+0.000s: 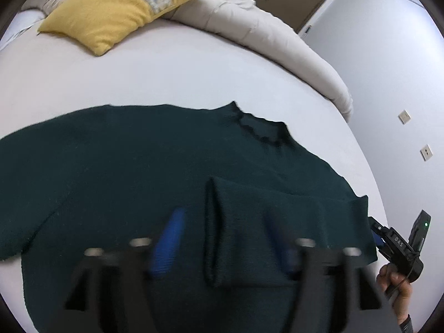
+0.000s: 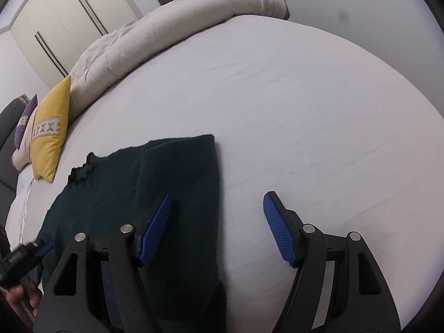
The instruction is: Fold small clothes
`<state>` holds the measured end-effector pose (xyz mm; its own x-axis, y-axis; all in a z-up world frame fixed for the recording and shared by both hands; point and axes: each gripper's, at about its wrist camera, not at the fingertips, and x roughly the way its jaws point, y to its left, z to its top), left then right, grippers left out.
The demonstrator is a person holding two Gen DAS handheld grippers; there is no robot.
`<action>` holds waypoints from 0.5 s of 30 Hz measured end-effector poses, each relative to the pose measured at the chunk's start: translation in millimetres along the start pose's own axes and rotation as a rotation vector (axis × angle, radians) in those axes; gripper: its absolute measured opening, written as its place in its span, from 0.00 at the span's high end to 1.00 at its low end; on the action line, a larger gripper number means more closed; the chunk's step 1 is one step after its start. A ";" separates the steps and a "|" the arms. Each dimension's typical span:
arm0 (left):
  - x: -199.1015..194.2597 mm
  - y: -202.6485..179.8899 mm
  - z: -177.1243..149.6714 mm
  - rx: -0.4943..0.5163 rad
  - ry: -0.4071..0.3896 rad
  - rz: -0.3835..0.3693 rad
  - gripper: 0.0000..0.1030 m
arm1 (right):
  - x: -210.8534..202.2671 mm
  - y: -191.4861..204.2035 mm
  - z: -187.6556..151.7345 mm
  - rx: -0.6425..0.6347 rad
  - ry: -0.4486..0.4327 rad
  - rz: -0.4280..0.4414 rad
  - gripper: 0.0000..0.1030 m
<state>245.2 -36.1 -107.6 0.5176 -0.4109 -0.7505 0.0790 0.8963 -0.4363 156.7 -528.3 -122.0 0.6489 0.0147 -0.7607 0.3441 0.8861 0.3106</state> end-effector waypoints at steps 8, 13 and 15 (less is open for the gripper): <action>29.1 -5.4 -5.4 0.050 0.061 0.024 0.91 | -1.7 5.1 -1.1 -0.019 -0.009 -0.006 0.35; 6.8 -4.0 1.5 0.042 0.001 0.003 0.93 | -6.8 -9.4 9.1 0.054 -0.037 -0.011 0.35; -5.0 2.5 6.2 0.021 -0.046 0.006 0.93 | -5.0 -10.2 12.7 0.047 -0.032 -0.019 0.35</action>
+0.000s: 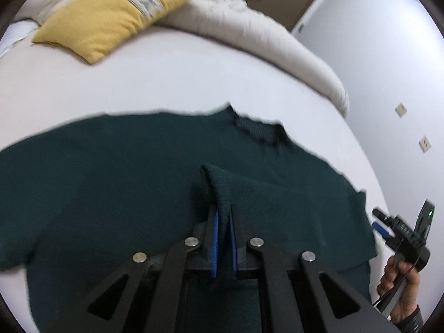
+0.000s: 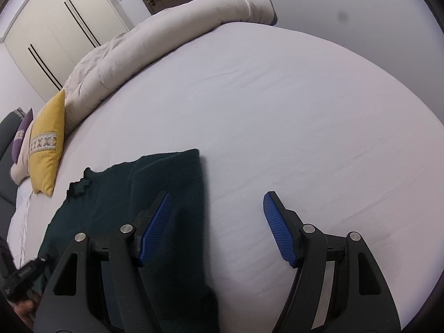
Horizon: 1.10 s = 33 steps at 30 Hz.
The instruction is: Fold small clothes
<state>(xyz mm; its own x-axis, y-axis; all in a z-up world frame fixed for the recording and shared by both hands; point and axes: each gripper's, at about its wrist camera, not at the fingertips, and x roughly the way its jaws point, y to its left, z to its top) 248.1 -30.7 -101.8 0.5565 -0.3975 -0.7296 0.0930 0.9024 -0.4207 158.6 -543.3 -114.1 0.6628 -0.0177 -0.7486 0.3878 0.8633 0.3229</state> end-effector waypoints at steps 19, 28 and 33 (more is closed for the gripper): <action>24.4 24.7 -9.2 0.039 0.022 0.064 0.92 | 51.7 -4.6 29.4 -0.034 0.100 -0.139 1.00; 18.4 25.4 -9.4 0.036 0.008 0.044 0.92 | -20.8 27.6 -6.1 -0.226 0.039 0.003 0.38; 12.0 22.4 -5.7 0.040 -0.011 0.042 0.92 | 6.5 39.8 -36.9 -0.302 0.210 -0.054 0.79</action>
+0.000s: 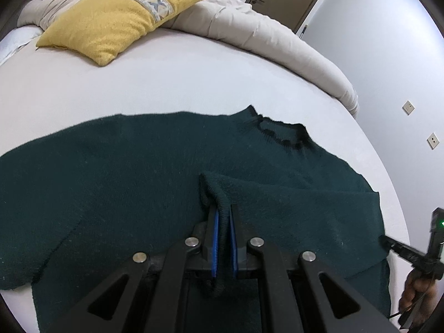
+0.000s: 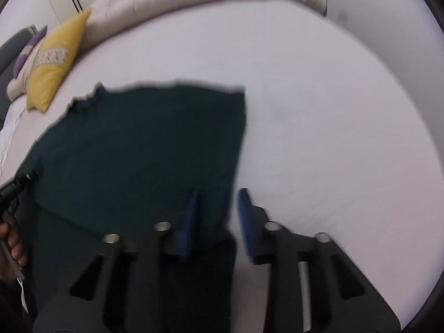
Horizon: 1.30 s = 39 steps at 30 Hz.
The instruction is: Fold small clothes
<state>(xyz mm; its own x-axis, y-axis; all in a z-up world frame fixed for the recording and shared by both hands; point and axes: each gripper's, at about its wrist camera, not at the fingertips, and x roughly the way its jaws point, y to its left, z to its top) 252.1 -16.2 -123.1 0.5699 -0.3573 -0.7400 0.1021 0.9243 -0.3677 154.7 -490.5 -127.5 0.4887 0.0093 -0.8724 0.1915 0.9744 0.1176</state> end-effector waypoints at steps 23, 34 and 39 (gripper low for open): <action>4.9 8.3 -14.9 -0.017 -0.003 -0.003 0.88 | -22.9 -20.2 33.3 0.139 -0.136 0.019 0.61; 11.1 10.2 -6.2 -0.004 -0.013 0.005 0.88 | 9.6 8.2 52.5 0.081 -0.158 -0.084 0.61; 11.9 13.5 -6.6 -0.010 -0.019 -0.008 0.87 | 31.2 8.3 51.9 0.034 -0.154 -0.103 0.60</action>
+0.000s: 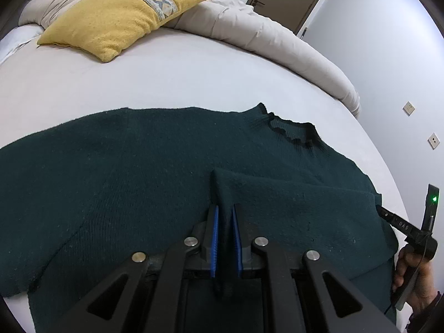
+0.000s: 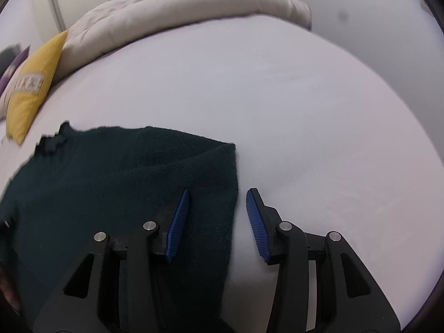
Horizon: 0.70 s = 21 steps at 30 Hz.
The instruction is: Fold small clothes
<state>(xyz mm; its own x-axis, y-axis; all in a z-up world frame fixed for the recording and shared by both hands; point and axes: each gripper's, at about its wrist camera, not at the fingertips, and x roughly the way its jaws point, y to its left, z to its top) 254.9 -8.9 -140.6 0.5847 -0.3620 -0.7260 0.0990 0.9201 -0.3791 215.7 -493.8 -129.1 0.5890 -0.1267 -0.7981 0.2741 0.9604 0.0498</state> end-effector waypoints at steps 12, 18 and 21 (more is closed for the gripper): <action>-158.7 111.5 -30.6 -0.212 -0.169 0.013 0.43 | -105.0 44.0 -37.6 0.045 -0.113 0.142 0.45; -245.6 240.3 -74.4 -0.477 -0.276 0.199 0.35 | -137.0 113.2 -83.1 -0.044 -0.066 0.296 0.45; -276.1 295.7 -95.0 -0.611 -0.319 0.296 0.35 | -145.7 137.2 -113.3 -0.057 -0.019 0.348 0.45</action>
<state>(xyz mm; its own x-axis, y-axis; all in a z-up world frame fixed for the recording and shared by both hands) 46.3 349.0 -106.8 0.7316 0.0342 -0.6809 -0.5093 0.6914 -0.5125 81.3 -315.4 -74.1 0.6535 0.2063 -0.7283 0.0119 0.9592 0.2824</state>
